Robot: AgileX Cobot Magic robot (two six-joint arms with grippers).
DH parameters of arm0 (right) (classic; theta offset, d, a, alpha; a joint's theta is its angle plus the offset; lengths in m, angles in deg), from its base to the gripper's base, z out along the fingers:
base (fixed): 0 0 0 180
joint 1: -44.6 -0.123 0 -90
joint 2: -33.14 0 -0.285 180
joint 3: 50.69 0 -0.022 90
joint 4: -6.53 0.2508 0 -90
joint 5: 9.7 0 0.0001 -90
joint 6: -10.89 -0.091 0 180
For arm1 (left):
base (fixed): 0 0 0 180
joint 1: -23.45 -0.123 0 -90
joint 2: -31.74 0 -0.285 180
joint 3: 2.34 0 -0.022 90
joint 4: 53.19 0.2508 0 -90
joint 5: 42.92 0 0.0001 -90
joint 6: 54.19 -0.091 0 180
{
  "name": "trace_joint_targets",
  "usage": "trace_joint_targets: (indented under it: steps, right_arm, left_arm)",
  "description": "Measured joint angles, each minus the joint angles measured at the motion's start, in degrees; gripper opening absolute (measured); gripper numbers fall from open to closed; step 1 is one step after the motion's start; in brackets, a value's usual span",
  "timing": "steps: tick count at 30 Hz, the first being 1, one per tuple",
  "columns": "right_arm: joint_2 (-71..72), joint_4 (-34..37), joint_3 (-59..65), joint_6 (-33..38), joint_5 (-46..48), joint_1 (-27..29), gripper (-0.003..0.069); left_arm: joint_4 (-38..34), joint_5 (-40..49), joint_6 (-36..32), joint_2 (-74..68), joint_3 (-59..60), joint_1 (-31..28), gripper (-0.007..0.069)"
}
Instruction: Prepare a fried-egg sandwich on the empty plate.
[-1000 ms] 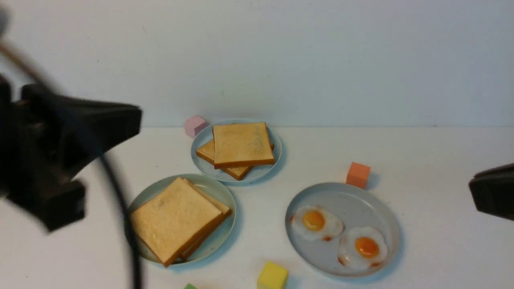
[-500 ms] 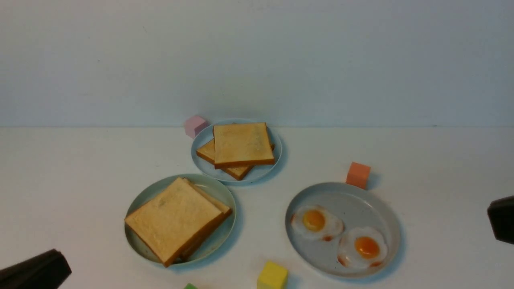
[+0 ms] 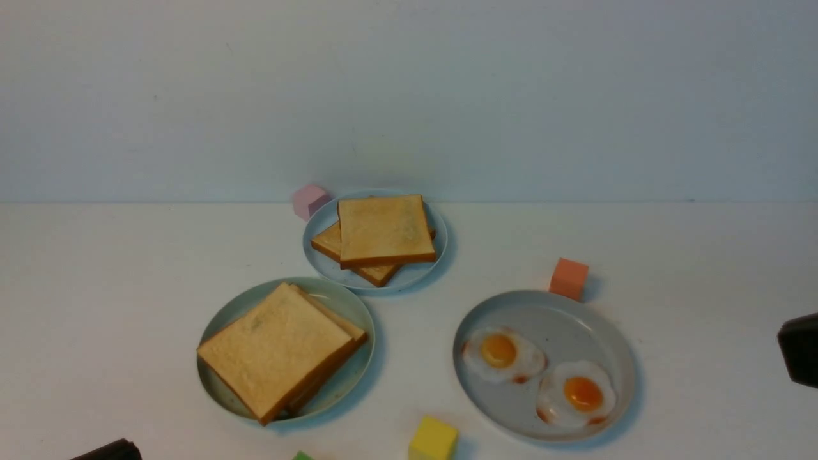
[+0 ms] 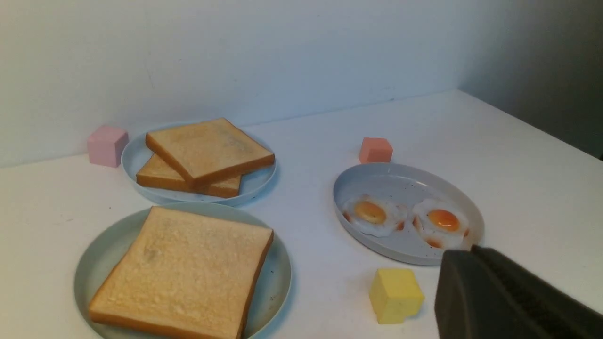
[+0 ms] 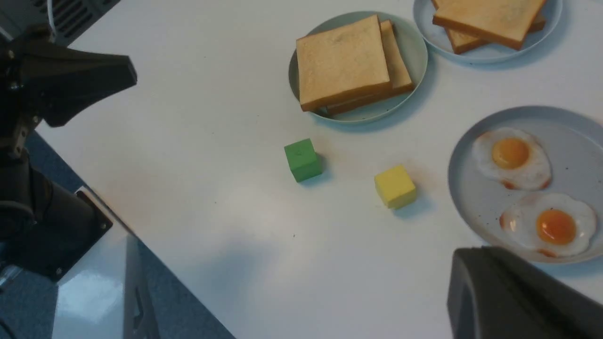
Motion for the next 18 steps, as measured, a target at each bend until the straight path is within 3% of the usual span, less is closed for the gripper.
trace_joint_targets:
  steps: [5, 11, 15, 18]
  right_arm:
    - [5.0, 0.4, 6.6, 5.1, -4.1, 14.1, -0.0001]
    - [20.6, 3.9, 36.8, 15.6, -26.7, 35.9, -0.0011]
    - [32.6, 3.9, 54.9, 18.7, -38.7, 42.2, -0.0011]
    - [39.8, 4.0, 64.6, 17.8, -41.2, 44.5, -0.0011]
  left_arm:
    - [0.0, -0.1, 0.0, 0.0, 0.1, 0.0, -0.0013]
    - [0.0, -0.1, 0.0, 0.0, 0.1, 0.0, -0.0013]
    - [0.0, -0.1, 0.0, 0.0, 0.1, 0.0, -0.0013]
    - [0.0, -0.1, 0.0, 0.0, 0.1, 0.0, -0.0013]
